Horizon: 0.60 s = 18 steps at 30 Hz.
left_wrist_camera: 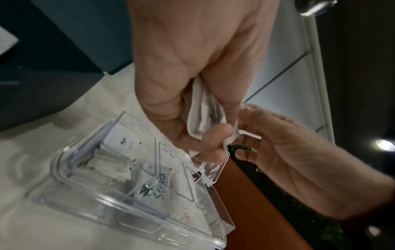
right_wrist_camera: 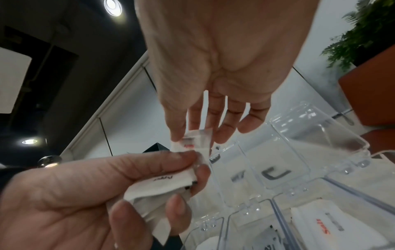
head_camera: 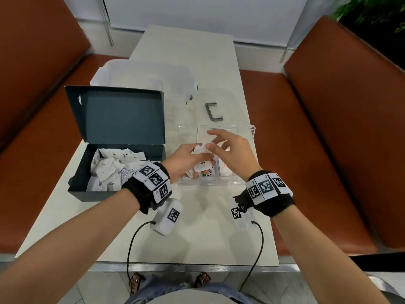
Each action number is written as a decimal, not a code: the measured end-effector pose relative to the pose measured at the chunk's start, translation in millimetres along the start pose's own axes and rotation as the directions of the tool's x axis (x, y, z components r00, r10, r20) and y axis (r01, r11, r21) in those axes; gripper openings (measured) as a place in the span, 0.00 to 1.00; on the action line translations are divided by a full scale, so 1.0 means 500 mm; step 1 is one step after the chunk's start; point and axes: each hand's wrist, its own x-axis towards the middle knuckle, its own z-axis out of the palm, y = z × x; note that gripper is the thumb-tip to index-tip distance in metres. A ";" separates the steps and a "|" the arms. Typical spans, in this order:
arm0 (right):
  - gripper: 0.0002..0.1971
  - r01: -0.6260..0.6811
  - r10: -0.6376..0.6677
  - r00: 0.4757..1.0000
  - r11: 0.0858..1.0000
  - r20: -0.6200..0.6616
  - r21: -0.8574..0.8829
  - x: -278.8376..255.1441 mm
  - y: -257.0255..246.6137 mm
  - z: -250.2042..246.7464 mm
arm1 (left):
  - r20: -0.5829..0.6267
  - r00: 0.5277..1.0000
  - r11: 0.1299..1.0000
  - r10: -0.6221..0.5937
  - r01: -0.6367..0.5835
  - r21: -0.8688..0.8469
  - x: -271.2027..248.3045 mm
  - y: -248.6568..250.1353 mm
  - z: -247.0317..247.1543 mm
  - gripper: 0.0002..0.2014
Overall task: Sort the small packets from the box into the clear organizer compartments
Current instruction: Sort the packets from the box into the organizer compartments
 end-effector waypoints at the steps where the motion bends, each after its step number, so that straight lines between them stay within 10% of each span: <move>1: 0.13 0.017 -0.016 1.000 0.999 0.021 -0.034 0.002 0.000 -0.002 | 0.010 1.000 1.000 0.009 -0.009 0.026 0.001 0.001 0.001 0.07; 9: 0.10 -0.207 0.208 0.971 0.978 -0.116 0.021 0.020 0.046 -0.049 | -0.034 0.999 1.000 0.021 -0.022 -0.004 0.011 0.010 -0.013 0.04; 18: 0.13 -0.417 0.423 0.905 0.901 0.033 -0.123 0.009 0.096 -0.010 | -0.033 0.999 0.999 0.002 -0.003 -0.038 0.004 0.005 -0.018 0.04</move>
